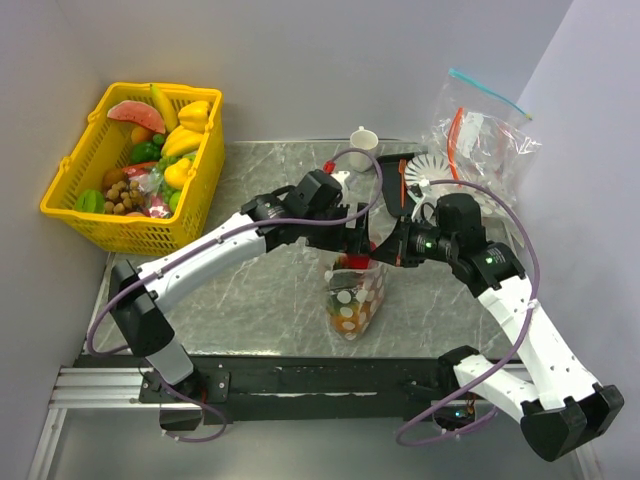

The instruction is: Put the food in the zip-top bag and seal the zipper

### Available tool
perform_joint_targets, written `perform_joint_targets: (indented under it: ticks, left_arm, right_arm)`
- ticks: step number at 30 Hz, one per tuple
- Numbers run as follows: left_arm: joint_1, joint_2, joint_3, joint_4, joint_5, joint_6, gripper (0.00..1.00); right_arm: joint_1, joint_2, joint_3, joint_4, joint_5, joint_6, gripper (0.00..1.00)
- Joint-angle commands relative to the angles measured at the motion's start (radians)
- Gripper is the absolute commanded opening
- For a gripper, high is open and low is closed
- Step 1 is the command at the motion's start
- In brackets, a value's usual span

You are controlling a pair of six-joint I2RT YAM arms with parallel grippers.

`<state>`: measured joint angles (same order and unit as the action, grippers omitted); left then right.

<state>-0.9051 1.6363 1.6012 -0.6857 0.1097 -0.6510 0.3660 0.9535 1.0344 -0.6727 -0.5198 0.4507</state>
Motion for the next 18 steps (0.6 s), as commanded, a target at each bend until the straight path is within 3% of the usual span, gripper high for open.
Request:
perform_joint_targets:
  ticks: [1, 11, 15, 18]
  left_arm:
    - [-0.012, -0.042, 0.111, -0.035, -0.05, 0.005, 0.99]
    - [0.003, -0.132, 0.048, -0.101, -0.318, 0.045, 0.96]
    - [0.028, -0.098, 0.02, -0.098, -0.332, 0.048, 0.95]
    - [0.061, -0.072, -0.006, -0.081, -0.293, 0.05, 0.87]
  right_arm:
    - [-0.002, -0.019, -0.023, 0.065, -0.026, -0.012, 0.0]
    - [-0.002, -0.007, -0.028, 0.085, -0.059, -0.006, 0.0]
    - [-0.002, -0.009, -0.023, 0.082, -0.052, -0.006, 0.0]
    - [-0.002, -0.009, -0.02, 0.082, -0.052, -0.003, 0.0]
